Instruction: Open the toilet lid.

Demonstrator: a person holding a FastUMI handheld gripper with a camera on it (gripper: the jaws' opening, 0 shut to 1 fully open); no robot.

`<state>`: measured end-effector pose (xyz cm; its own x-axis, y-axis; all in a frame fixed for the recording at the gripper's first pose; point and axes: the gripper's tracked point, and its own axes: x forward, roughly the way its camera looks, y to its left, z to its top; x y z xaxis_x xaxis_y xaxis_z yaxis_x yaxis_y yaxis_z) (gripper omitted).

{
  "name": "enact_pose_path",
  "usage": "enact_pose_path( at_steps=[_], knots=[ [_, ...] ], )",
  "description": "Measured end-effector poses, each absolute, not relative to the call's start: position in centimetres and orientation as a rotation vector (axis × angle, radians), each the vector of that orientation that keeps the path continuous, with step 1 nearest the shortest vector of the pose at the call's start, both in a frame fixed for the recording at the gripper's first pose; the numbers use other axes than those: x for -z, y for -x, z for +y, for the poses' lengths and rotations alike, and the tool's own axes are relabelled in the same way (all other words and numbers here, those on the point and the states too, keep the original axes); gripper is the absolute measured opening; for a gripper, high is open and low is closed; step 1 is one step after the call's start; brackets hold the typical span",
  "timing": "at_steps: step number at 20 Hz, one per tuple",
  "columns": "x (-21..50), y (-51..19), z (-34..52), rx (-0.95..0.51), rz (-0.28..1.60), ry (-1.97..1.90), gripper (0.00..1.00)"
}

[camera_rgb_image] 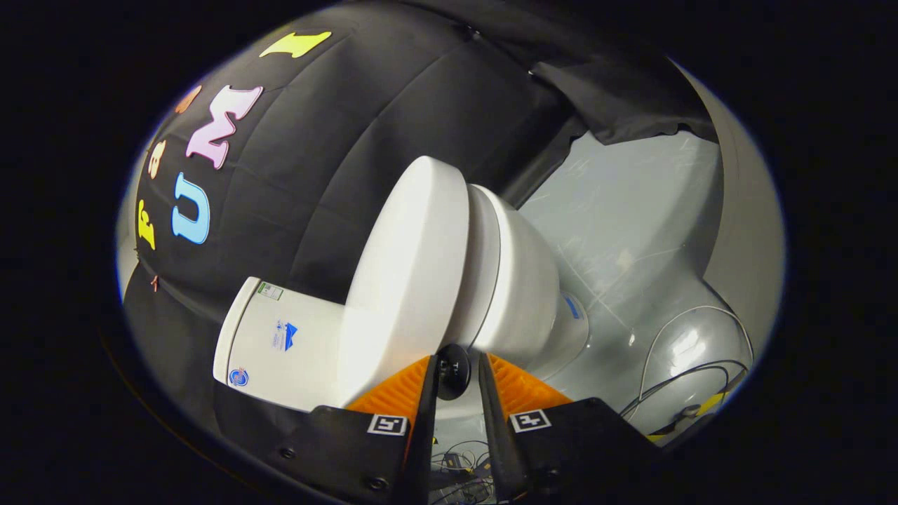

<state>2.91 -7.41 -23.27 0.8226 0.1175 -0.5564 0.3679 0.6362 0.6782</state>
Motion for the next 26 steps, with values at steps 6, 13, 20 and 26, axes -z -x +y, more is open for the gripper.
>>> enact_pose_path(
  at_steps=[6, 13, 20, 26],
  knots=[
    [21.6, -2.3, -7.8, 0.134, 0.598, -0.932, 0.18],
    [22.6, -2.7, -6.4, 0.096, 0.590, -0.951, 0.17],
    [22.5, -2.7, -6.7, 0.127, 0.567, -1.039, 0.05],
    [20.9, -3.0, -6.3, 0.174, 0.564, -0.962, 0.05]
  ],
)
